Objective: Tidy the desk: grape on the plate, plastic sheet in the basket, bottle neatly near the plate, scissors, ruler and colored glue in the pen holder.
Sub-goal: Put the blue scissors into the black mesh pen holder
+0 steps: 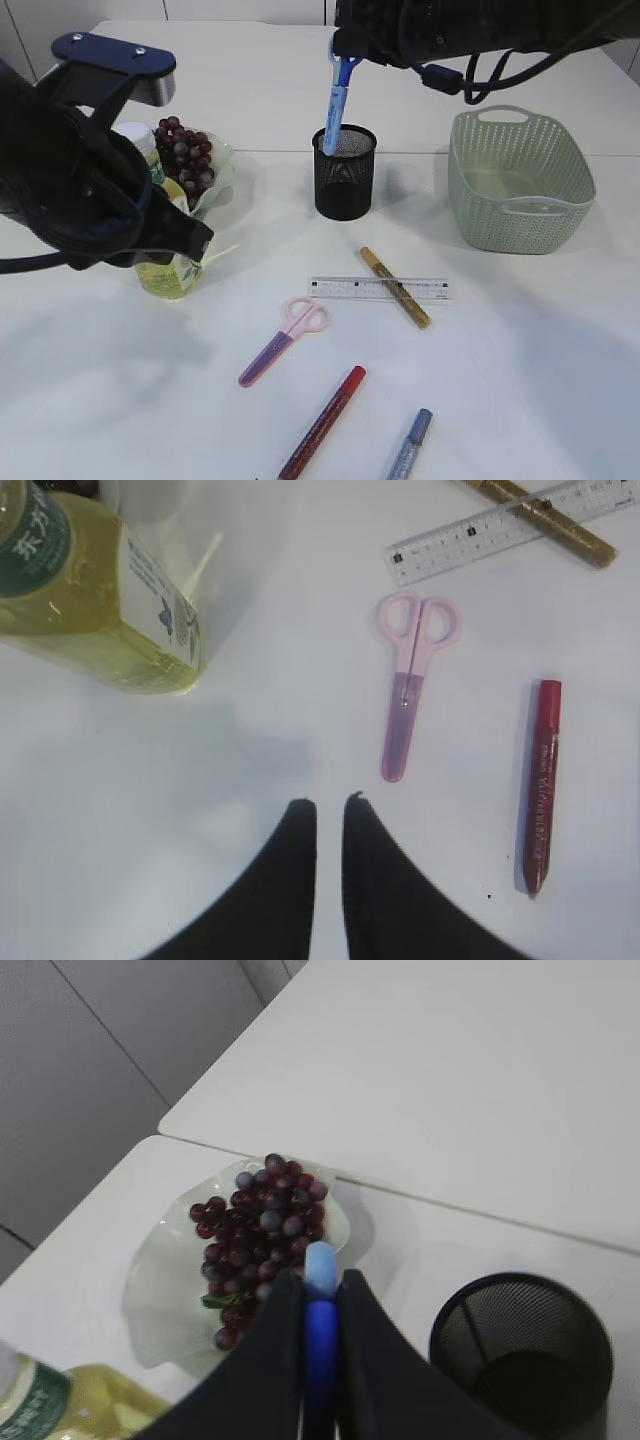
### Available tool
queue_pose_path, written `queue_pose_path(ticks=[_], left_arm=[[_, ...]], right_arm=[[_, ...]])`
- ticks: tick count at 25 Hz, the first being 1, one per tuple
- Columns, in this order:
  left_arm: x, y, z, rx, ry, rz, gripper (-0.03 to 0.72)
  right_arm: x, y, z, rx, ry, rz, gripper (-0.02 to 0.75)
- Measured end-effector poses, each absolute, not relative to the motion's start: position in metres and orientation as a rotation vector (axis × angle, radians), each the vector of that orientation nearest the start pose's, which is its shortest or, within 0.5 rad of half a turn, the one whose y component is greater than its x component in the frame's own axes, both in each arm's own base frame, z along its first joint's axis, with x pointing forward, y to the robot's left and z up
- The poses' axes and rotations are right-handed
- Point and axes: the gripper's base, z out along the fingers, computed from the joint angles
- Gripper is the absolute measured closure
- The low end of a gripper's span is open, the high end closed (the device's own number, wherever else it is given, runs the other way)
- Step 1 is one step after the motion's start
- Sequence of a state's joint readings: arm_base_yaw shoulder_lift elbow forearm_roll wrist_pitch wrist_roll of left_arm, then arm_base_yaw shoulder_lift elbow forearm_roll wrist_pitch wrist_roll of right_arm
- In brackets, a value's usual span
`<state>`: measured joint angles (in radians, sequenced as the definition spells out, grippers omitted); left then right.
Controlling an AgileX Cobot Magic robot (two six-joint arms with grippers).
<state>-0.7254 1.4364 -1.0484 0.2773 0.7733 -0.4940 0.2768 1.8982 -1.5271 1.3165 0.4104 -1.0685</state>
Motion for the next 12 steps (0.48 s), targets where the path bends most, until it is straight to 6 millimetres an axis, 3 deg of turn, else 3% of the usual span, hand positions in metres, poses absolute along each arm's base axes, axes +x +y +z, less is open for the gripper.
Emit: queue_pose_path(ticks=[12], left_arm=[[0.232,-0.183,0.269,0.501,2.576,-0.097,0.631]], right_arm=[[0.479,0.158,0.266,-0.386,1.902,0.442,0.685]])
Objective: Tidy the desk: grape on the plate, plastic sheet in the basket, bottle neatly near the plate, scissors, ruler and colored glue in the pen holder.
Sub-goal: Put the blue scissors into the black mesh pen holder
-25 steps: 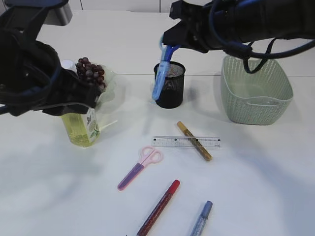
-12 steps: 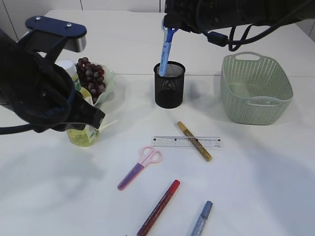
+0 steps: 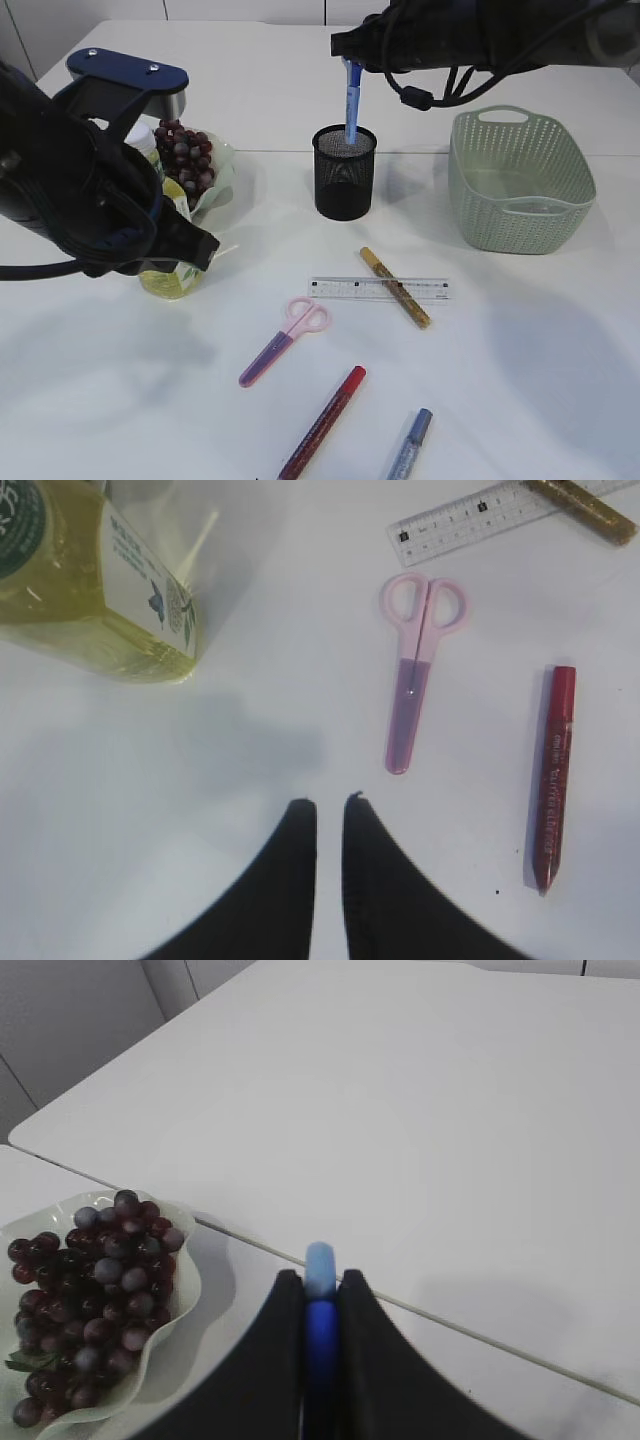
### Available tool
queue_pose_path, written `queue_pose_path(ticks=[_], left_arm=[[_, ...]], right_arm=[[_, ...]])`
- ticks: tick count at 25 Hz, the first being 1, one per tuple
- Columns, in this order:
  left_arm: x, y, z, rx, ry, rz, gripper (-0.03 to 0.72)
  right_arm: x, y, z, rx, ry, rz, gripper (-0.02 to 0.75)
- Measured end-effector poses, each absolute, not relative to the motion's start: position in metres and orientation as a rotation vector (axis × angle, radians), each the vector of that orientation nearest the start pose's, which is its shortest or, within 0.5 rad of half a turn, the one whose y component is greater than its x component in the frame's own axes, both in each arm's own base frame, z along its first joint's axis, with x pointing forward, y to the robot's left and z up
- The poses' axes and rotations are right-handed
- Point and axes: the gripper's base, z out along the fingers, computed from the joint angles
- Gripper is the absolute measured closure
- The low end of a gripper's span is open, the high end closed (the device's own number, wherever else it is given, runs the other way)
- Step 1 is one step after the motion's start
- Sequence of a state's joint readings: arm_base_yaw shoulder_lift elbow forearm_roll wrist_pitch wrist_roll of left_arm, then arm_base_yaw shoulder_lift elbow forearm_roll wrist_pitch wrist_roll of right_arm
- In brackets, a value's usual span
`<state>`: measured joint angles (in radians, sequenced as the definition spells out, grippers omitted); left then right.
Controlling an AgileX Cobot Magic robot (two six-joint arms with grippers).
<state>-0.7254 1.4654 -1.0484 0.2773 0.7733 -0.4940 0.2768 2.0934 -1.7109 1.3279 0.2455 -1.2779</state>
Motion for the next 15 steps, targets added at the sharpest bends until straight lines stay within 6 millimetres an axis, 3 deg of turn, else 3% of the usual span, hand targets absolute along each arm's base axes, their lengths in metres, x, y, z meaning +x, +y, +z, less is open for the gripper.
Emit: queue_pose_path(ticks=[11,15], left_arm=[[0.232,-0.183,0.269,0.501,2.576,-0.097,0.631],[0.232,-0.182,0.269,0.502,2.575,-0.095,0.631]], right_arm=[[0.495,0.161,0.23,-0.439,1.93,0.373,0.685],[0.497,0.161,0.221,-0.421,1.949,0.379,0.622]])
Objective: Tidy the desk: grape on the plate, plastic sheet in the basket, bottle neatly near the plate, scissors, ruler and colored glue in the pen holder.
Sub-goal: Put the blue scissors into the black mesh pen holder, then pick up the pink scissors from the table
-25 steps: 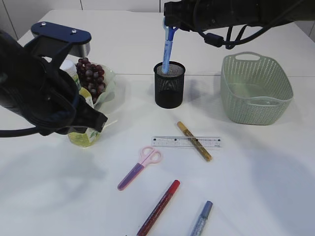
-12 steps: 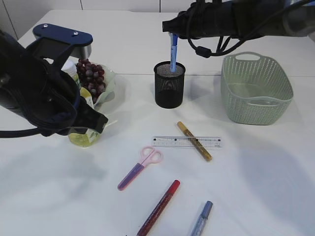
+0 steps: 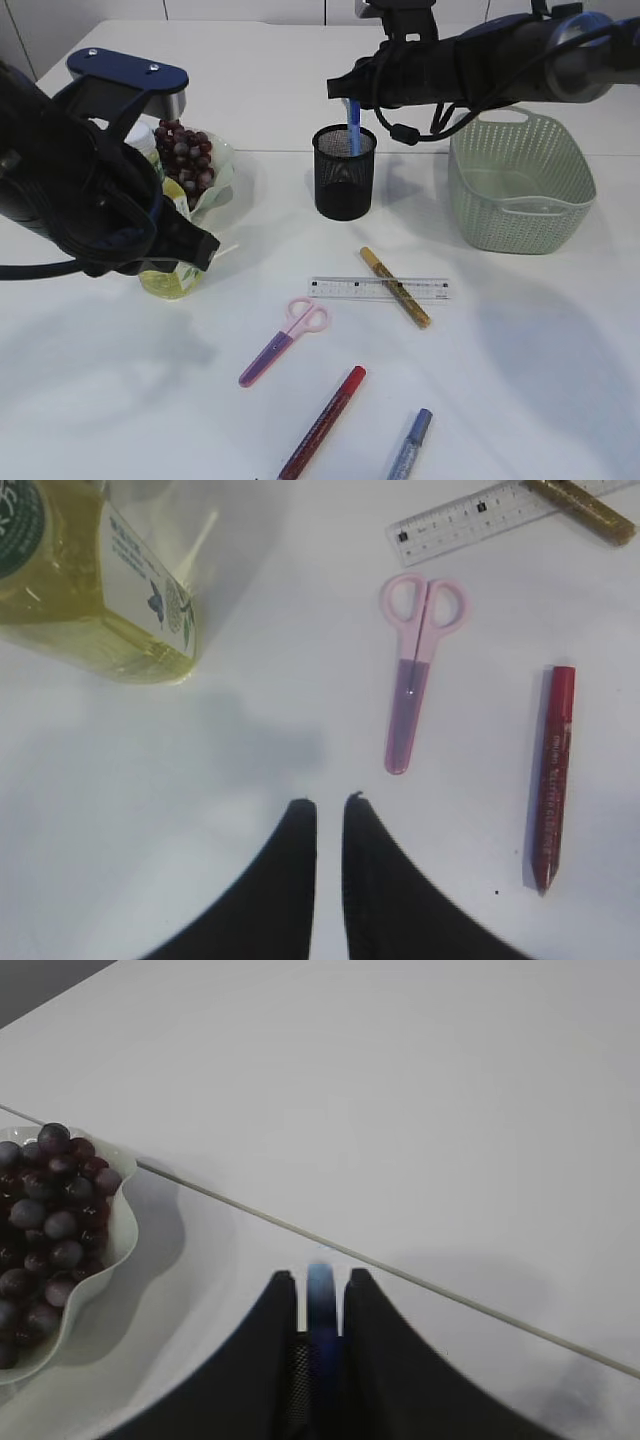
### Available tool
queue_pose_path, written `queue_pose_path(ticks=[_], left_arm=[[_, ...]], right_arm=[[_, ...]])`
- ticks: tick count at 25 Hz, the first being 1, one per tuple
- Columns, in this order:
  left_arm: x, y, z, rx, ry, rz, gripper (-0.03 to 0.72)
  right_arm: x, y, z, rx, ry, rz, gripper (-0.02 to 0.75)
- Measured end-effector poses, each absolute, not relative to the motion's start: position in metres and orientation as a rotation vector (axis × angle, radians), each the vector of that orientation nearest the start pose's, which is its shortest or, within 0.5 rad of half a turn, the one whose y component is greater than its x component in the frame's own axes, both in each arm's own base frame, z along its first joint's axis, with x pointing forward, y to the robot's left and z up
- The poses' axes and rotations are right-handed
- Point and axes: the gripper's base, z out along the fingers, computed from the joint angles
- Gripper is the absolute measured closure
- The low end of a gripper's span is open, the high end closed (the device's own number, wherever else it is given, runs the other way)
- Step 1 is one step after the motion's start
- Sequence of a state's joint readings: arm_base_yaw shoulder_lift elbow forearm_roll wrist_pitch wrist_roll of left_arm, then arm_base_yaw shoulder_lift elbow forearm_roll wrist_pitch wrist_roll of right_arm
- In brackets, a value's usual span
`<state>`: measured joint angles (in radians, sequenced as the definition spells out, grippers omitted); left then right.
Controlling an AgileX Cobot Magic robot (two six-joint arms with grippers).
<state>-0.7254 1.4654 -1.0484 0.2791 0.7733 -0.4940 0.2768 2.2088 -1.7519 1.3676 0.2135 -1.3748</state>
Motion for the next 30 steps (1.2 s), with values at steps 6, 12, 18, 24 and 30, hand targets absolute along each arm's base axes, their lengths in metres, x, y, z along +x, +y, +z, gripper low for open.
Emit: queue_pose_path(ticks=[6,12,18,24,30], left_arm=[[0.232,-0.182,0.269,0.502,2.575,-0.095,0.631],[0.232,-0.182,0.269,0.502,2.575,-0.095,0.631],[0.232,-0.183,0.269,0.501,2.574,-0.098,0.631],[0.232,-0.183,0.268,0.497,2.578,-0.104,0.629],[0.232,-0.183,0.268,0.492,2.581,-0.113,0.629]], right_arm=[[0.498,0.161,0.221,-0.409,1.948,0.375,0.364],[0.497,0.161,0.227,-0.367,1.94,0.418,0.324],[0.482,0.162,0.277,-0.35,1.862,0.508,0.321],[0.474,0.165,0.278,-0.338,1.955,0.596,0.319],[0.458,0.159,0.267,-0.351,2.246,0.553,0.319]])
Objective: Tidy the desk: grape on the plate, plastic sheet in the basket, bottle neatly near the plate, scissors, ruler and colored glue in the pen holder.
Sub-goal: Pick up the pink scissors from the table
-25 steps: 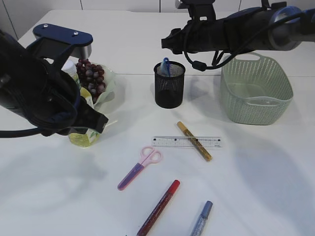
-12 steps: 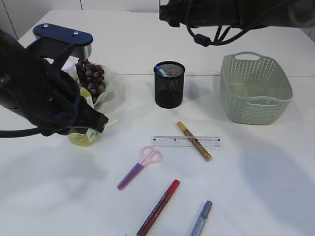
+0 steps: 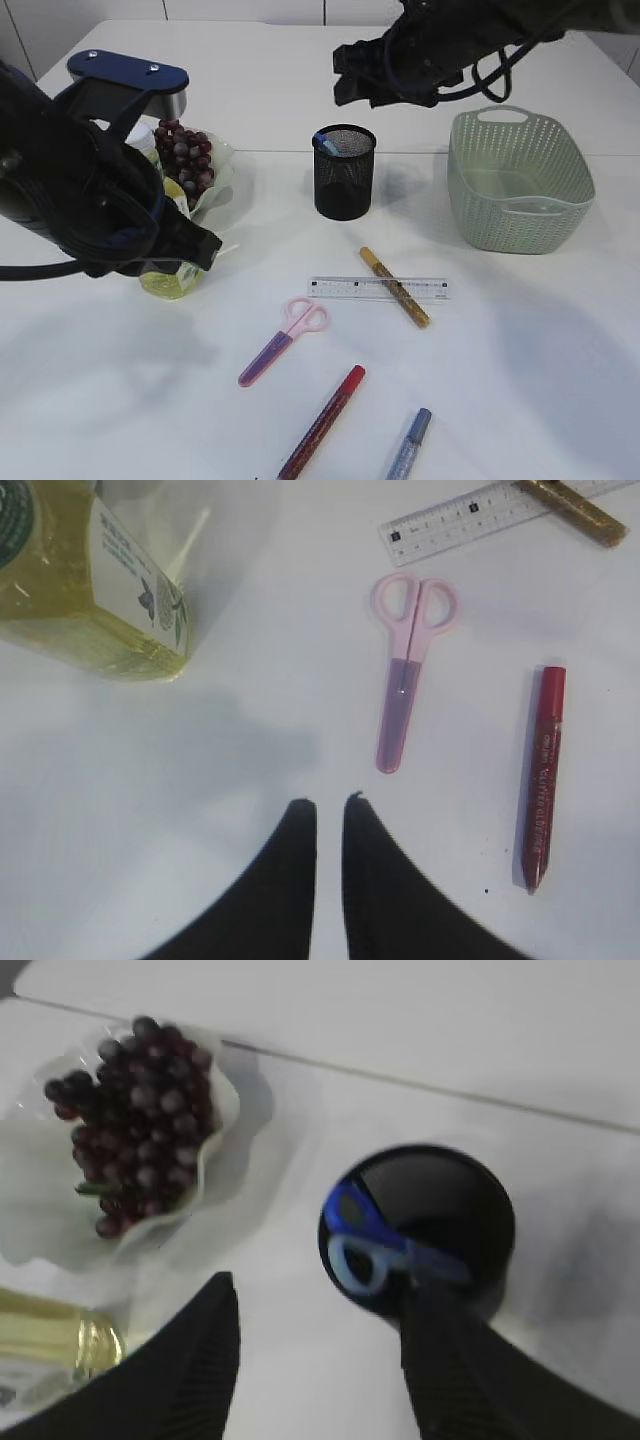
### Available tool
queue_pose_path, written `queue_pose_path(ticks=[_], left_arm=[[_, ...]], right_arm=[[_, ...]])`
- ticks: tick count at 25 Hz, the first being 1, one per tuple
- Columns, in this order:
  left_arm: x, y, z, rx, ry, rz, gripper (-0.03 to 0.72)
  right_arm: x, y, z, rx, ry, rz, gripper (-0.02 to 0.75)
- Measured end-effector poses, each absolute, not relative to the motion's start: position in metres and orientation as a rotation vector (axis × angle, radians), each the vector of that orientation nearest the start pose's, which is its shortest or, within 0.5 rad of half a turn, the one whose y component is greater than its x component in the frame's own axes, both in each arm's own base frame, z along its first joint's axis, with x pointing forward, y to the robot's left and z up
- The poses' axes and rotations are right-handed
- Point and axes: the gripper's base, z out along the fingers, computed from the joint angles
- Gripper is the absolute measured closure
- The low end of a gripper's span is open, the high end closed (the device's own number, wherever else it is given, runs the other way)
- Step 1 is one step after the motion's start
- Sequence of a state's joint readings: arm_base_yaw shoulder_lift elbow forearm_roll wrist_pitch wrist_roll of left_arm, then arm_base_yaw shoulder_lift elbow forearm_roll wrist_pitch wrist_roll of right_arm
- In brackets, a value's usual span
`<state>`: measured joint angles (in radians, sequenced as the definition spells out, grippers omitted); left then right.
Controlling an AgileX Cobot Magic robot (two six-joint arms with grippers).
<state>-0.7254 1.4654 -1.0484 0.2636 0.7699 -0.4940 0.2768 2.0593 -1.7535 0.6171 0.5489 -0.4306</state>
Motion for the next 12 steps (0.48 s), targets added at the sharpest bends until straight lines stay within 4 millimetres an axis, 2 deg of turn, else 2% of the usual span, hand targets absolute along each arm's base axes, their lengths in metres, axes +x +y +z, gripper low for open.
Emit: queue_pose_path(ticks=[7,12], left_arm=[[0.231,-0.185,0.269,0.48,2.583,-0.14,0.628],[0.232,-0.186,0.269,0.478,2.577,-0.151,0.627]], right_arm=[[0.423,0.137,0.292,-0.352,2.514,0.364,0.319],[0.399,0.128,0.308,-0.403,2.64,0.307,0.319]])
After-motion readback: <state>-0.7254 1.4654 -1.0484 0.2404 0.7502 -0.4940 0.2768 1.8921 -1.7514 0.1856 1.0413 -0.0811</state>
